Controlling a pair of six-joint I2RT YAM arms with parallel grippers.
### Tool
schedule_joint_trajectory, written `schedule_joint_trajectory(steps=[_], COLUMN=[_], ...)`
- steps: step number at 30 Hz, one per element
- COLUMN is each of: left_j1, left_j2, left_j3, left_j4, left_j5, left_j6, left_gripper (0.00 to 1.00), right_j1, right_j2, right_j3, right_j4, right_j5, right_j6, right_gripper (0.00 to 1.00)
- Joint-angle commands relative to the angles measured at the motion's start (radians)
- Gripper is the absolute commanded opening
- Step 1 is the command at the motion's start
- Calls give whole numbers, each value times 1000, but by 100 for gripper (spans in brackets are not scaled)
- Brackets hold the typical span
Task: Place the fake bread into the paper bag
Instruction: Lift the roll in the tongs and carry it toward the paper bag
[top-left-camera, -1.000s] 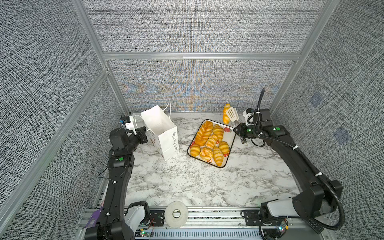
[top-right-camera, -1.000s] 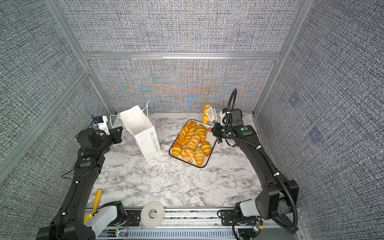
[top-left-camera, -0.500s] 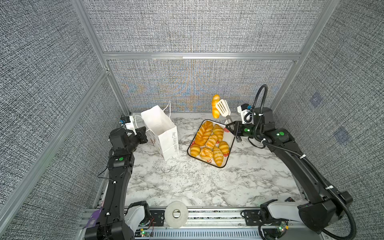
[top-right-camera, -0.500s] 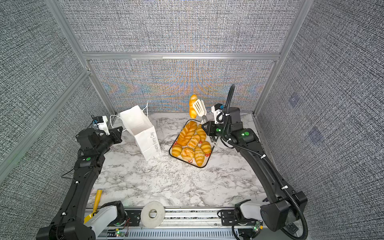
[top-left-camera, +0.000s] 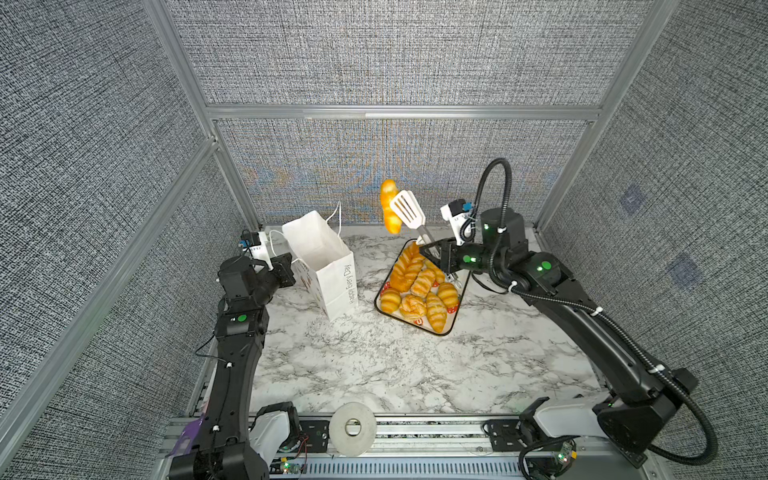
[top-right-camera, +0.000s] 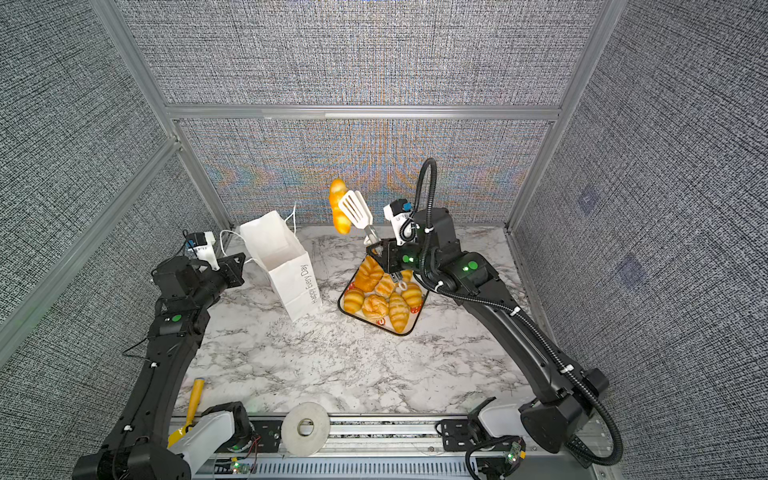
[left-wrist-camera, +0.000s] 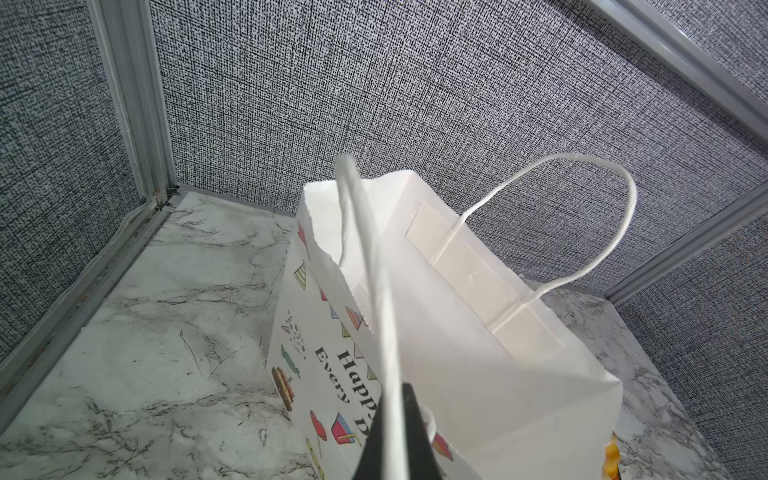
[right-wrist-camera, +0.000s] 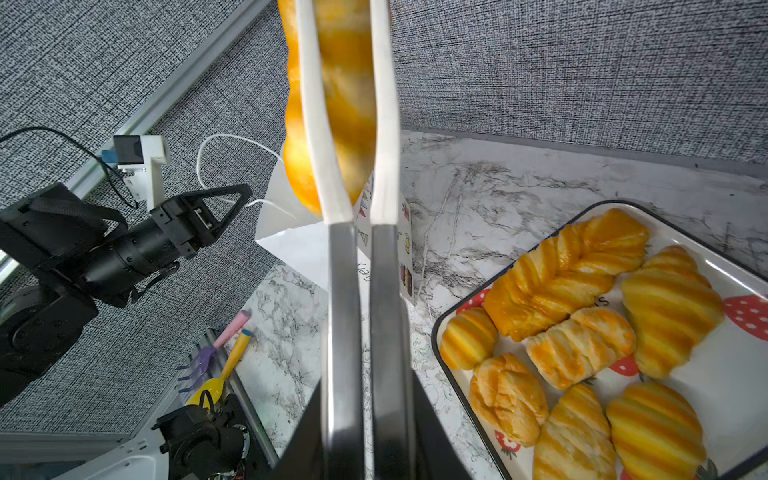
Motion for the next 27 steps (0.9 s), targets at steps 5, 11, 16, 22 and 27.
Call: schedule_joint_trajectory(steps=[5,11,16,22,27], left_j1=[1,1,1,1,1], left_j2=[-5,-8,-8,-8,-9], left_j3=[-2,0,0,1,1], left_j4=[1,0,-2,-4,-6], left_j5=[4,5,2,2,-2], left_j6=[5,7,7,7,9], left_gripper=[0,0,0,0,0], right_j1=[91,151,192,222,228], right_j2=[74,146,213,306,373], right_j3=[101,172,235,299,345], right_j4=[45,35,18,14,-1], right_j5=[33,42,55,35,35], right_j6=[-40,-55,-68,-67,-60], right_gripper=[24,24,24,24,25])
